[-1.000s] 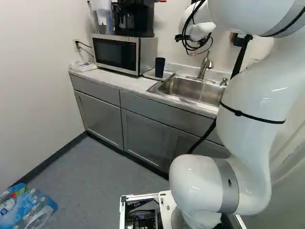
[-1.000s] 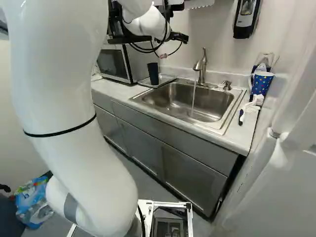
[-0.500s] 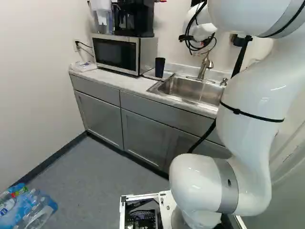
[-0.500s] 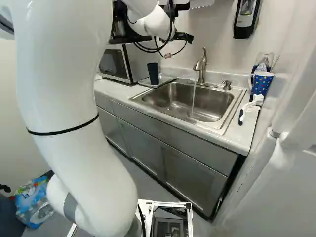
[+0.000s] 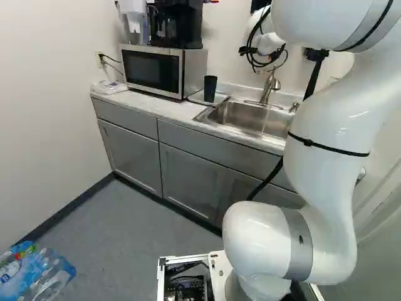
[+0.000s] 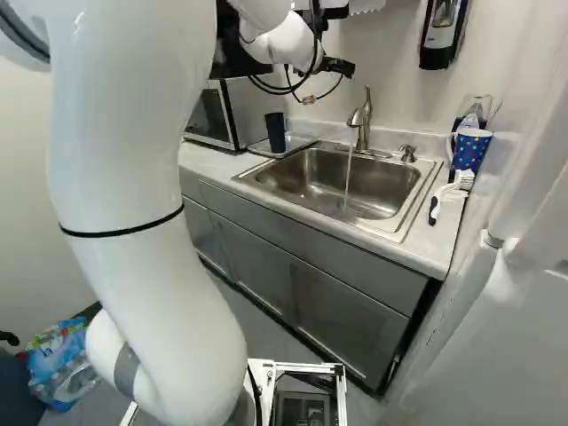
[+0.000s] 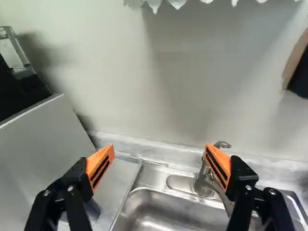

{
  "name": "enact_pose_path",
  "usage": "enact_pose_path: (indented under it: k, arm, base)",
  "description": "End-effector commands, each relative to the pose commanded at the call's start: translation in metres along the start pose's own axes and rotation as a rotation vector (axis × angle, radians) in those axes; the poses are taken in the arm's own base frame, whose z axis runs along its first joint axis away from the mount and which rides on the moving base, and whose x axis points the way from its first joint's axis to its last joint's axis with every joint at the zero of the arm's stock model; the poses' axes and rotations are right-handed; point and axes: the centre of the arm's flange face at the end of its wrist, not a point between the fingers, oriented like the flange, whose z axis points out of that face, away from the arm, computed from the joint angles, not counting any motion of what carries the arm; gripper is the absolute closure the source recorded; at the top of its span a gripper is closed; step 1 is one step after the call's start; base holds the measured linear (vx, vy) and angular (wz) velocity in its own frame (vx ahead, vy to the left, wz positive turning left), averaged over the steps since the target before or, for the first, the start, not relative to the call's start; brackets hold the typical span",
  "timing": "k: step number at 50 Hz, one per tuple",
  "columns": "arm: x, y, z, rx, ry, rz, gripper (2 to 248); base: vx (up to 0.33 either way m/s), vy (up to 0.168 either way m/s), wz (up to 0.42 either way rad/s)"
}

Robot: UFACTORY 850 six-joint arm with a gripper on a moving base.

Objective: Rinse the cup and place it in the tray

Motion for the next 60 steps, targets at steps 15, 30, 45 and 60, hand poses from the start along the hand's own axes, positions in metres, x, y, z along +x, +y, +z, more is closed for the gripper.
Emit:
enact_pose_path:
  k: [15,30,45,60]
  arm:
    - [0.003,0.009,0.015,-0.014,0.006,0.004,3]
    - [0.006,0.019,0.030,-0.027,0.012,0.007,3]
    - [0.008,0.028,0.044,-0.041,0.019,0.010,3]
    - [0.010,0.036,0.058,-0.050,0.026,0.012,3]
  base:
    - [0.000,0.000,0.000]
    - [0.000,0.000,0.000]
    - [0.000,0.000,0.000]
    - [0.000,0.000,0.000]
